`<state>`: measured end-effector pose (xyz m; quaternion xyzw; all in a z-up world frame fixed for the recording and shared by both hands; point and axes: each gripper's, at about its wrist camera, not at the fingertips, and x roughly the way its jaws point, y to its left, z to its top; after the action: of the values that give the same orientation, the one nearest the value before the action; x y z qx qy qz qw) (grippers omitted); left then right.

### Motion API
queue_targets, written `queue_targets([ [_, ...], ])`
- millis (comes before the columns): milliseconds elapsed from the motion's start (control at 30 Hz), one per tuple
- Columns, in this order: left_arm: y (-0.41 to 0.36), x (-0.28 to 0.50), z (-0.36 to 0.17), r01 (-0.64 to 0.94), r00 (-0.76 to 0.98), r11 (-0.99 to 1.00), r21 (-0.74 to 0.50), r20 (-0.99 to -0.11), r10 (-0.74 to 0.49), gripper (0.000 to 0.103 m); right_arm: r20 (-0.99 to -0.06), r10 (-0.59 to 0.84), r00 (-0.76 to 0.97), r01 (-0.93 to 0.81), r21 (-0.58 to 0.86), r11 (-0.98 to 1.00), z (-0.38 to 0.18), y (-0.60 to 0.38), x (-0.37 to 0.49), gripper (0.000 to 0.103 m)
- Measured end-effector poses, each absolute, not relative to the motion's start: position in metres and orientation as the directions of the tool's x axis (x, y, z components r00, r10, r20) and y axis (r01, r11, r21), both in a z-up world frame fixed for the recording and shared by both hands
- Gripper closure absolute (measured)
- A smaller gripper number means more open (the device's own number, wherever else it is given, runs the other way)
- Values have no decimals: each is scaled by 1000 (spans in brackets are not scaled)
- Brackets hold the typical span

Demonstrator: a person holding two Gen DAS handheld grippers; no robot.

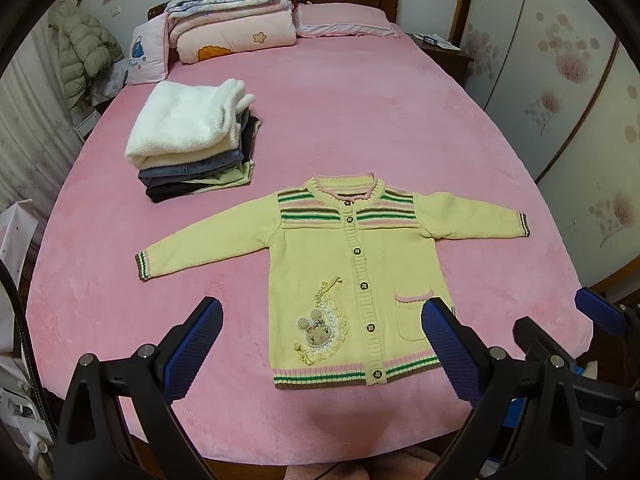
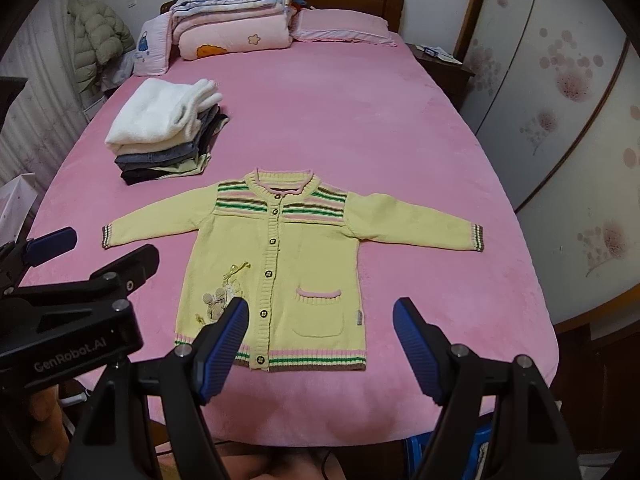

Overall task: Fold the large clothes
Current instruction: 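Move both tools toward the yellow cardigan lying flat on the bed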

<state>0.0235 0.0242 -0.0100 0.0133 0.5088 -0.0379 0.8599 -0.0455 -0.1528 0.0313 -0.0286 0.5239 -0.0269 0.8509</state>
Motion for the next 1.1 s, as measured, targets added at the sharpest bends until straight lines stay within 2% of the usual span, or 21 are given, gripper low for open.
queue_targets([
  [733, 32, 16, -11, 138, 476, 990, -14, -876, -78, 5, -868, -133, 479, 120, -86, 989, 40, -144, -58, 28],
  [1100, 38, 11, -8, 156, 460, 986, -54, -879, -120, 5, -871, -129, 473, 171, -53, 984, 43, -148, -59, 28],
])
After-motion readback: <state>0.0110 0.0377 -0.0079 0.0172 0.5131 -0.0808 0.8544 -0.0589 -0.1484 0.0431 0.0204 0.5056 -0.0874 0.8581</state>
